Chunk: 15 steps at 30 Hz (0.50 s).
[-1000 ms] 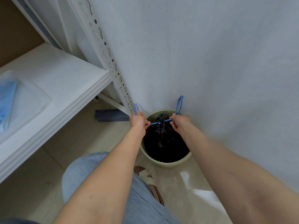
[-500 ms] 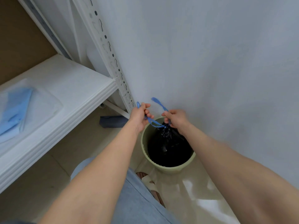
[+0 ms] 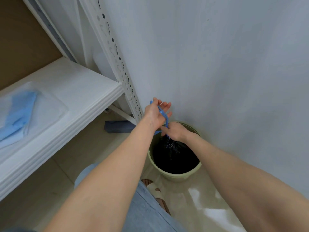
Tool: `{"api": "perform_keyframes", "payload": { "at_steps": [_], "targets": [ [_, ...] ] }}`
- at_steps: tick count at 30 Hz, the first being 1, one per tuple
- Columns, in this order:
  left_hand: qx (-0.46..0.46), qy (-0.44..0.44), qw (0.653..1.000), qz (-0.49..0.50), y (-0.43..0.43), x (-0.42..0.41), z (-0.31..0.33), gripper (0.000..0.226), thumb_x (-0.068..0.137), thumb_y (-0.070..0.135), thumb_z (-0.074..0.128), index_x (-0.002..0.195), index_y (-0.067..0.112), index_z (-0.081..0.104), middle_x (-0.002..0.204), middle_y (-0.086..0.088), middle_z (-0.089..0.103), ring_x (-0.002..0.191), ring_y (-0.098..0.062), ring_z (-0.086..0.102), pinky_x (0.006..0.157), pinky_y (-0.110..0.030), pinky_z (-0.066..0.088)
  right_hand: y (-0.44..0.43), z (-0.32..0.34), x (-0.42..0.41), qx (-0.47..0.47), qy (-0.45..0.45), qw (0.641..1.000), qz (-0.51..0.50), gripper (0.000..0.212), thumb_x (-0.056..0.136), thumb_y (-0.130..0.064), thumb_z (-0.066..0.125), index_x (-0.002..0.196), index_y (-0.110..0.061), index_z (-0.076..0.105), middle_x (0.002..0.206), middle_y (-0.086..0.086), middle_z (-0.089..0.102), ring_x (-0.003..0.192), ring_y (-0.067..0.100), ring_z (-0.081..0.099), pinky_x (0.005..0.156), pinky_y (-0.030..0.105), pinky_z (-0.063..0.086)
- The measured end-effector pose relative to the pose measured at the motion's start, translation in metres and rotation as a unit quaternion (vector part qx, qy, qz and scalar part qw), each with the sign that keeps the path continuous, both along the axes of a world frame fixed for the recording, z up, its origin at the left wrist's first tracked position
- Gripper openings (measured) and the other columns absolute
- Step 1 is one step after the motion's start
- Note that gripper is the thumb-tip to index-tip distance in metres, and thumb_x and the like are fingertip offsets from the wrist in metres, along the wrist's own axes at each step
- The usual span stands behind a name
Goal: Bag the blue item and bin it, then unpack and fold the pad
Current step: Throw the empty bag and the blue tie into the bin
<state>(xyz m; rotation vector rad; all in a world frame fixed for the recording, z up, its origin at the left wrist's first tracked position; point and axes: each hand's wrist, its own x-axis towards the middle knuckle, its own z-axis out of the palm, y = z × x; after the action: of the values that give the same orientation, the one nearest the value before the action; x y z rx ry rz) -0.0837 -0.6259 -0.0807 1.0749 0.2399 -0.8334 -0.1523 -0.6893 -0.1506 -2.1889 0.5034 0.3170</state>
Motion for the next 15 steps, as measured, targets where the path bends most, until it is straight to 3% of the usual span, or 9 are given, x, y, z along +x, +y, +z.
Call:
{"api": "perform_keyframes", "payload": {
  "at_steps": [2, 3, 4, 6, 8, 10, 12, 15],
  "targets": [
    [0.087, -0.088, 0.99, -0.065, 0.005, 0.006, -0.003, 0.048, 0.097, 0.056, 0.031, 0.098, 0.016, 0.058, 0.098, -0.002, 0.064, 0.103, -0.016, 0.058, 0.107, -0.047, 0.028, -0.003, 0.002, -0.001, 0.064, -0.01, 0.997, -0.038, 0.04, 0.102, -0.028, 0.039, 0.1, -0.006, 0.072, 0.087, 0.005, 0.062, 0.085, 0.02, 0.057, 0.075, 0.026, 0.045],
    [0.168, -0.153, 0.968, -0.109, 0.011, 0.009, -0.007, 0.057, 0.096, 0.059, 0.027, 0.117, 0.016, 0.057, 0.112, -0.002, 0.064, 0.113, -0.015, 0.053, 0.107, -0.046, 0.028, -0.006, 0.004, -0.002, 0.096, -0.009, 0.993, -0.06, 0.041, 0.103, -0.027, 0.037, 0.103, -0.003, 0.071, 0.077, 0.002, 0.055, 0.076, 0.017, 0.052, 0.066, 0.022, 0.041],
    [0.243, -0.218, 0.933, -0.15, 0.017, 0.012, -0.011, 0.06, 0.097, 0.058, 0.023, 0.131, 0.017, 0.051, 0.123, -0.003, 0.061, 0.12, -0.016, 0.048, 0.106, -0.043, 0.028, -0.009, 0.005, -0.003, 0.123, -0.009, 0.989, -0.08, 0.042, 0.103, -0.026, 0.036, 0.106, -0.002, 0.07, 0.071, -0.001, 0.049, 0.067, 0.013, 0.046, 0.059, 0.021, 0.037],
    [0.312, -0.331, 0.859, -0.234, 0.029, 0.015, -0.028, 0.053, 0.1, 0.047, 0.029, 0.14, 0.017, 0.045, 0.129, -0.004, 0.057, 0.125, -0.017, 0.046, 0.104, -0.035, 0.032, -0.015, 0.004, -0.004, 0.164, -0.006, 0.981, -0.104, 0.043, 0.104, -0.028, 0.034, 0.107, -0.003, 0.069, 0.068, -0.002, 0.045, 0.059, 0.009, 0.038, 0.054, 0.019, 0.032],
    [0.32, -0.397, 0.806, -0.3, 0.039, 0.013, -0.043, 0.039, 0.099, 0.03, 0.047, 0.133, 0.013, 0.054, 0.117, -0.002, 0.06, 0.112, -0.016, 0.055, 0.098, -0.03, 0.043, -0.017, 0.003, -0.004, 0.193, -0.005, 0.975, -0.109, 0.041, 0.104, -0.029, 0.033, 0.094, -0.01, 0.067, 0.068, -0.001, 0.047, 0.057, 0.008, 0.036, 0.053, 0.018, 0.03],
    [0.334, -0.386, 0.805, -0.302, 0.041, 0.013, -0.049, 0.028, 0.094, 0.013, 0.057, 0.119, 0.005, 0.065, 0.095, -0.003, 0.066, 0.079, -0.015, 0.061, 0.071, -0.02, 0.055, -0.018, 0.003, -0.003, 0.204, -0.002, 0.973, -0.112, 0.038, 0.104, -0.03, 0.033, 0.08, -0.018, 0.06, 0.069, -0.002, 0.053, 0.058, 0.008, 0.039, 0.057, 0.019, 0.033],
    [0.382, -0.39, 0.791, -0.278, 0.039, 0.015, -0.051, 0.02, 0.09, 0.005, 0.061, 0.106, -0.003, 0.07, 0.071, -0.003, 0.064, 0.055, -0.01, 0.052, 0.048, -0.011, 0.048, -0.02, 0.001, -0.002, 0.217, 0.001, 0.967, -0.136, 0.034, 0.103, -0.029, 0.035, 0.079, -0.021, 0.057, 0.072, -0.003, 0.059, 0.06, 0.007, 0.044, 0.06, 0.02, 0.036],
    [0.385, -0.337, 0.802, -0.307, 0.041, 0.017, -0.047, 0.016, 0.087, 0.005, 0.065, 0.101, -0.003, 0.07, 0.064, -0.002, 0.059, 0.055, -0.009, 0.051, 0.047, -0.011, 0.049, -0.026, -0.004, 0.0, 0.222, -0.013, 0.956, -0.192, 0.024, 0.099, -0.017, 0.044, 0.08, -0.019, 0.058, 0.072, -0.002, 0.06, 0.059, 0.006, 0.047, 0.058, 0.018, 0.037]
  ]
}}
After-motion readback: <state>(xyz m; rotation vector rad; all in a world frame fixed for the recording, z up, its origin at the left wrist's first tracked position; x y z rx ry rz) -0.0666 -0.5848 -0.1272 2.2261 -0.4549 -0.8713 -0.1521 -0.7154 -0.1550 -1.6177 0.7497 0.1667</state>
